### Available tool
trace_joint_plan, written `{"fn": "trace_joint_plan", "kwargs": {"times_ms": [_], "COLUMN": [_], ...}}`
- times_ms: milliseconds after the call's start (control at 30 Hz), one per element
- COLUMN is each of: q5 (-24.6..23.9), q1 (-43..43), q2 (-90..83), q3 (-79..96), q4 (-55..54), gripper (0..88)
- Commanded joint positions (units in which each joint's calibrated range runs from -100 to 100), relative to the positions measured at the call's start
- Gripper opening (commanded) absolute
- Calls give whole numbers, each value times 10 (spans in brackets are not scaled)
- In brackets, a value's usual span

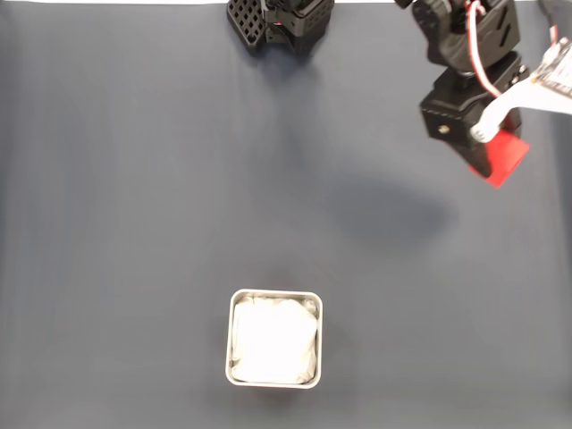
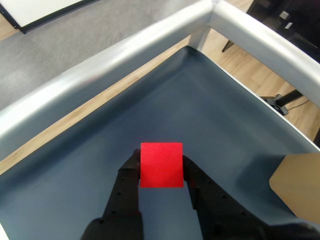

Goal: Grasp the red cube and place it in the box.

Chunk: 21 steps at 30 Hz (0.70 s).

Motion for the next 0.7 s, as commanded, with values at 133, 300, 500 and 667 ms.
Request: {"fn": "trace_joint_plan", "kwargs": {"times_ms": [133, 300, 500, 667], "q5": [7, 5, -2, -4], "q1": [50, 77, 109, 140], "q2": [-31, -26, 7, 37], "q3": [-46, -58, -108, -155], "q4": [11, 12, 24, 29], "gripper": [103, 103, 103, 103]}}
